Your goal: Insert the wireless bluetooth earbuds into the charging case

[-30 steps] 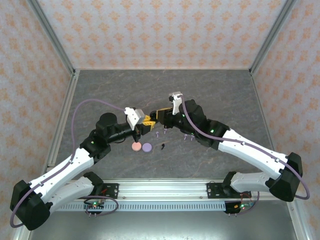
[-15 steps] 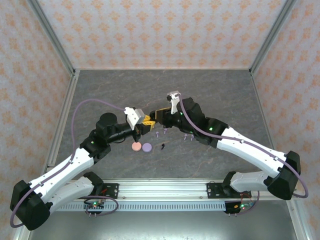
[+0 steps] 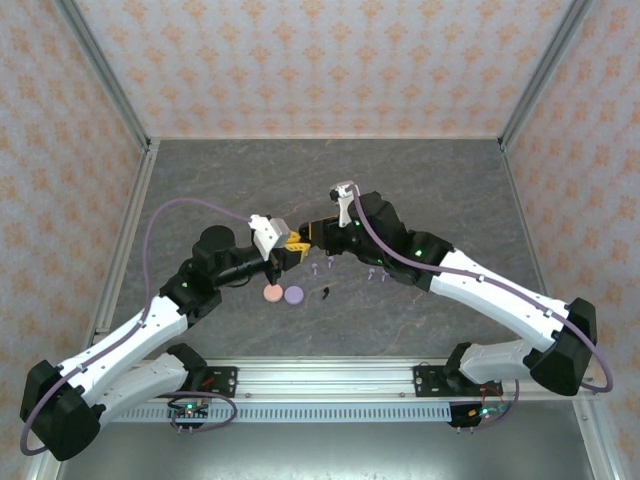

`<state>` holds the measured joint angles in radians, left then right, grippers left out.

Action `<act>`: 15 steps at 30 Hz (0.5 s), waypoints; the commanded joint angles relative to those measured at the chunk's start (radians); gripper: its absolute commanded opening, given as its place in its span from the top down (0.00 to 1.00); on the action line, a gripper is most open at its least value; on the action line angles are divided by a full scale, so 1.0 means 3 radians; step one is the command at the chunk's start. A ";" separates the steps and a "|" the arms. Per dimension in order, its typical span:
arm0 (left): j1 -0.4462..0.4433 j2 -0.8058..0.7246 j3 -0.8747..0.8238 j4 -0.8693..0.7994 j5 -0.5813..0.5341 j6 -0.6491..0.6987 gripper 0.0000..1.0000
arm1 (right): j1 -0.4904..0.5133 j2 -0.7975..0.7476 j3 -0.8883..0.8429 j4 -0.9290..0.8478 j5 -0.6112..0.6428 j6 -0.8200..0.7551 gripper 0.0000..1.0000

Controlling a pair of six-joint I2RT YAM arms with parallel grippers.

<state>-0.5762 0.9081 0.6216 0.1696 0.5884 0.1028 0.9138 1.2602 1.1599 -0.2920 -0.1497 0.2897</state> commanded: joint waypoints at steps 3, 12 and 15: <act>-0.0025 0.0005 0.0071 0.0253 0.0008 0.0000 1.00 | 0.0018 0.0056 0.0056 -0.0206 -0.0008 -0.0070 0.76; -0.0024 0.0011 0.0070 0.0248 0.0007 0.0000 1.00 | 0.0022 -0.0001 0.0029 -0.0239 0.0200 -0.0143 0.77; -0.0024 0.0009 0.0068 0.0262 0.0020 -0.0010 1.00 | 0.0019 -0.0012 0.0008 -0.0193 0.0227 -0.0140 0.77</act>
<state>-0.5762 0.9195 0.6216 0.1696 0.5884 0.1028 0.9142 1.2613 1.1599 -0.3073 -0.1242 0.2676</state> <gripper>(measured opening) 0.141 0.232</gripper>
